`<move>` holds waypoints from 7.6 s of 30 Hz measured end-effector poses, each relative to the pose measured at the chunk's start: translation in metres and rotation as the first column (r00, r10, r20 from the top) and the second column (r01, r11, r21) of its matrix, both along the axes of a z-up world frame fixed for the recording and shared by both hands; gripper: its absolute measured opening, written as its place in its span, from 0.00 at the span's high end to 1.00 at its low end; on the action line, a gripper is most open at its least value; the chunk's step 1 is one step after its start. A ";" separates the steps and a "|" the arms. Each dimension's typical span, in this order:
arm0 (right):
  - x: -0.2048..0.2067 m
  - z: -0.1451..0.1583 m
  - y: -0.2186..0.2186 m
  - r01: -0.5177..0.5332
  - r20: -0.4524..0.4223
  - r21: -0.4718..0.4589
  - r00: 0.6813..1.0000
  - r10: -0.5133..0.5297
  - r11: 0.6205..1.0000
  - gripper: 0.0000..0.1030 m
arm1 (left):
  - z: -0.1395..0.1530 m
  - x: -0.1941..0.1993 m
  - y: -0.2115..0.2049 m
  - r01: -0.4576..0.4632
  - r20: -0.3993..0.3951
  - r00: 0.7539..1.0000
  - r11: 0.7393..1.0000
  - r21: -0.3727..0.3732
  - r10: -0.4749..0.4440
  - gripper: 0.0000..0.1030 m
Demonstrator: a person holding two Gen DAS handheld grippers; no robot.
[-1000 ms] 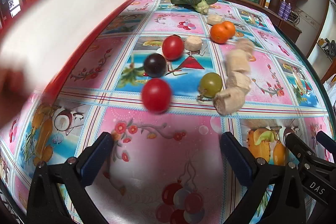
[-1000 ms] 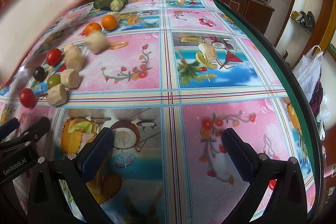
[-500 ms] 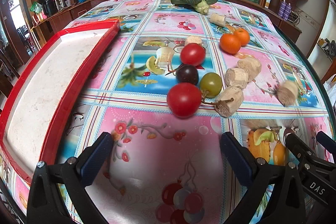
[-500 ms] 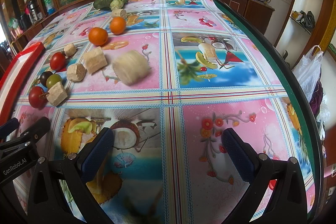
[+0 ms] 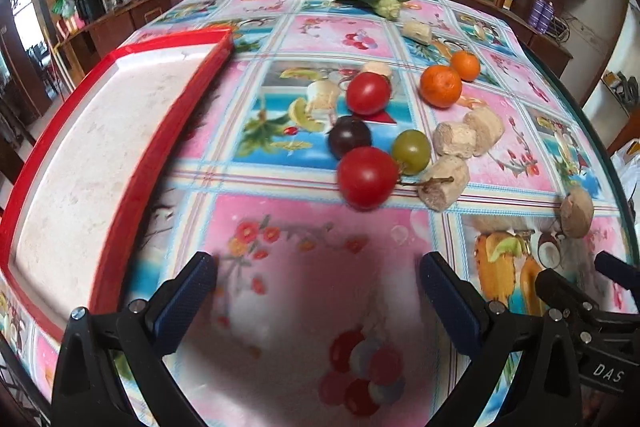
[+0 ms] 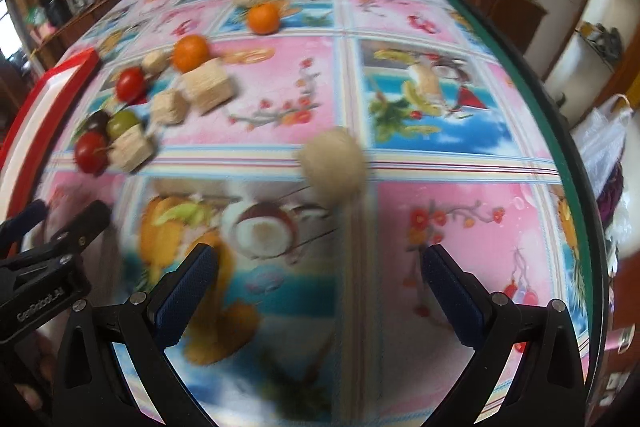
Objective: Organize fruits
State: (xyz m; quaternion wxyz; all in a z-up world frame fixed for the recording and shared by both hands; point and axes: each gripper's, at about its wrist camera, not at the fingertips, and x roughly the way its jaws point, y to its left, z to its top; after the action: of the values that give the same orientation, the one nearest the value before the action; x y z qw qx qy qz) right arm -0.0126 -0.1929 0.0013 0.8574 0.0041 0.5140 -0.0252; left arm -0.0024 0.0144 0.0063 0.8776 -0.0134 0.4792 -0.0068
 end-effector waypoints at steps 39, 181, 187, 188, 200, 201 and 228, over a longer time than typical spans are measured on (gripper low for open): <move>-0.042 0.067 0.050 -0.054 0.118 0.017 0.992 0.052 0.998 0.00 | 0.058 -0.033 0.023 0.050 0.077 0.996 0.998 -0.035 -0.048 0.00; 0.007 0.047 0.042 -0.260 0.056 0.229 0.965 0.254 0.938 0.71 | 0.038 -0.002 0.032 0.323 -0.045 0.933 0.885 -0.336 -0.358 0.67; 0.023 0.053 0.081 -0.326 0.060 0.263 0.945 0.321 0.908 0.71 | 0.051 0.007 0.071 0.255 -0.020 0.960 0.904 -0.342 -0.279 0.67; 0.028 0.054 0.092 -0.343 0.061 0.276 0.939 0.339 0.898 0.71 | 0.052 0.009 0.079 0.241 -0.019 0.965 0.908 -0.342 -0.263 0.67; 0.092 0.051 0.209 -0.477 0.049 0.339 0.869 0.492 0.811 0.71 | 0.044 0.056 0.179 0.052 -0.044 0.997 0.950 -0.309 -0.069 0.67; 0.100 0.049 0.220 -0.482 0.046 0.345 0.866 0.498 0.805 0.71 | 0.042 0.063 0.187 0.037 -0.048 0.997 0.949 -0.312 -0.055 0.67; 0.205 0.000 0.320 -0.507 0.018 0.200 0.858 0.514 0.839 0.68 | 0.011 0.149 0.243 -0.097 -0.072 0.993 0.989 -0.114 0.089 0.55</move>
State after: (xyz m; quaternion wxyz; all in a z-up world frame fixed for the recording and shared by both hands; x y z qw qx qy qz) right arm 0.1925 0.1276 0.0016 0.8189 -0.0484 0.5119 0.2550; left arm 0.1467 0.2574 0.0169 0.8580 -0.0879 0.5060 0.0066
